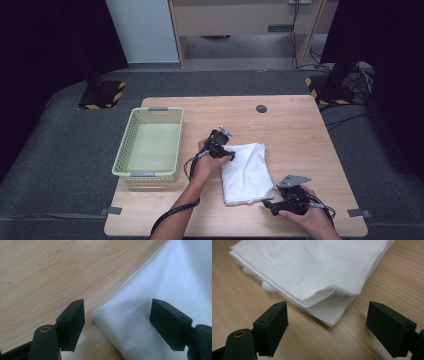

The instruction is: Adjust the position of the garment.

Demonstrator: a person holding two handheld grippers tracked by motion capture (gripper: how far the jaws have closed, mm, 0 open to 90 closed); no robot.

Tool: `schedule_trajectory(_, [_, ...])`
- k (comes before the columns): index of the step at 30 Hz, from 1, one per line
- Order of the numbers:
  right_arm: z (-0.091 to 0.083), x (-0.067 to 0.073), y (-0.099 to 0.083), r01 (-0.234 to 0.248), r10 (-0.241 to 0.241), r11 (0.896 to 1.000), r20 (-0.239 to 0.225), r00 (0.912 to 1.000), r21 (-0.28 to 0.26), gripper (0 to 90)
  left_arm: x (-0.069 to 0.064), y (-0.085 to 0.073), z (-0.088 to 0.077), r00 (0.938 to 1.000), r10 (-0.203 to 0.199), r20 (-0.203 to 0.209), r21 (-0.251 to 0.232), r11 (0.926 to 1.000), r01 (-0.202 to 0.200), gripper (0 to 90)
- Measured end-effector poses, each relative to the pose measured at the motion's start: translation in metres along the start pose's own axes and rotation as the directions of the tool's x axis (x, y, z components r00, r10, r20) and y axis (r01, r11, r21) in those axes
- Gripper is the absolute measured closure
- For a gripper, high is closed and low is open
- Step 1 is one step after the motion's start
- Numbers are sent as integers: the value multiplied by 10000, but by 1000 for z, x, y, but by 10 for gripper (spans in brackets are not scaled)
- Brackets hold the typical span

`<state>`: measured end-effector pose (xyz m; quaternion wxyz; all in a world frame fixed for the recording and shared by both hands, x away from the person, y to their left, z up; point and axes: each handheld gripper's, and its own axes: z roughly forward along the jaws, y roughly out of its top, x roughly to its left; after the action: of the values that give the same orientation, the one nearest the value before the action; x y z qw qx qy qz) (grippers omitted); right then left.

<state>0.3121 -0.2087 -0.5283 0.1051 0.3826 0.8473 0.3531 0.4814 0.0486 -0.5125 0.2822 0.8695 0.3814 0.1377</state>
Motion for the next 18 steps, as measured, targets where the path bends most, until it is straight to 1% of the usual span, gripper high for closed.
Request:
schedule_trajectory(4, [4, 0, 1, -4, 4, 9999, 50, 10000, 121, 182, 2, -1, 4, 10000, -31, 90, 55, 10000, 30, 276])
schedule_trajectory(6, [6, 1, 2, 9, -9, 9999, -11, 10000, 147, 183, 4, -2, 6, 9998, -84, 184, 63, 9999, 83, 275])
schedule_trajectory(7, [7, 1, 2, 35, -34, 9999, -17, 10000, 169, 183, 5, -3, 7, 9995, -139, 279, 20, 9999, 138, 276])
schedule_trajectory(9, [9, 2, 4, 110, -110, 9997, -4, 9999, 195, 184, 7, -5, 8, 9983, -379, 452, -14, 9993, 380, 275])
schedule_trajectory(10, [10, 3, 5, 147, -147, 9996, 27, 9999, 222, 187, 9, -6, 8, 9979, -406, 507, -61, 9991, 410, 271])
schedule_trajectory(11, [10, 3, 7, 187, -189, 9995, 94, 9998, 242, 189, 9, -6, 8, 9979, -373, 523, -76, 9993, 377, 271])
schedule_trajectory(13, [11, 2, 9, 162, -164, 9996, 88, 9998, 233, 190, 10, -7, 8, 9979, -304, 578, -121, 9994, 311, 271])
schedule_trajectory(18, [16, 4, 12, 290, -290, 9992, 0, 9996, 291, 185, 10, -7, 8, 9977, -126, 672, -168, 9998, 138, 271])
